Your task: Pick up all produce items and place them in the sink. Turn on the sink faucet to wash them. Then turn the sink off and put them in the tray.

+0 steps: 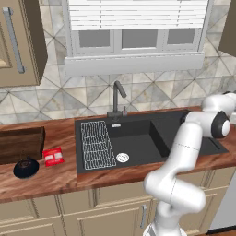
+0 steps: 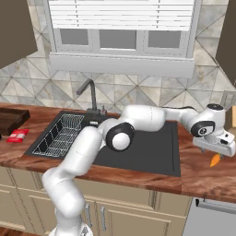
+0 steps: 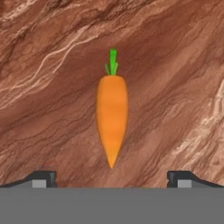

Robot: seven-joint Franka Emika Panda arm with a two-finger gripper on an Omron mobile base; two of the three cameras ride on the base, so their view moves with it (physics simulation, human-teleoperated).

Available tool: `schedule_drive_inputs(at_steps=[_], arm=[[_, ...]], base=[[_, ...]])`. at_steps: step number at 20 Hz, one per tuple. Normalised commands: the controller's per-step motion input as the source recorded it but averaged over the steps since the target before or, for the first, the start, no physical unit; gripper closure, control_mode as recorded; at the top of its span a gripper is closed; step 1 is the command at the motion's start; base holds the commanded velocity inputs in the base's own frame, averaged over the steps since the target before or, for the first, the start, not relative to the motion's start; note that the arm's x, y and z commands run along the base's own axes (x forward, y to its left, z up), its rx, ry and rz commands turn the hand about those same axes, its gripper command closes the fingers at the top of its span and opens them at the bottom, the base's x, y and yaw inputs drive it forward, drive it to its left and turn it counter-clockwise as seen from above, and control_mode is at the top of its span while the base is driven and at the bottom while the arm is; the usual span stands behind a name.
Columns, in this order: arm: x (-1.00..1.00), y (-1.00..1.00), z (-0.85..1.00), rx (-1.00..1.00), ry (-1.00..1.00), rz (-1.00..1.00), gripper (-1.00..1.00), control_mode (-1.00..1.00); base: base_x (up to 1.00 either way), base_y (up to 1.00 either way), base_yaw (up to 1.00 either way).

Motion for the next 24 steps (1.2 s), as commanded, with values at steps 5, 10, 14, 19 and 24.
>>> schedule_drive_inputs(at_steps=[5, 10, 14, 19, 24], arm=[[0.16, -0.24, -0.11, 0.00, 0.03, 0.03, -1.00, -1.00], [0.24, -0.11, -0.13, 0.00, 0.06, 0.03, -1.00, -1.00], [0.07, -0.01, -0.21, 0.00, 0.07, 0.03, -1.00, -1.00], [0.03, 0.00, -0.21, 0.00, 0.04, 0.03, -1.00, -1.00], [0.00, 0.00, -0.27, 0.00, 0.02, 0.03, -1.00, -1.00]], base=[[0.00, 0.00, 0.00], [0.00, 0.00, 0.00], [0.00, 0.00, 0.00], [0.00, 0.00, 0.00], [0.00, 0.00, 0.00]])
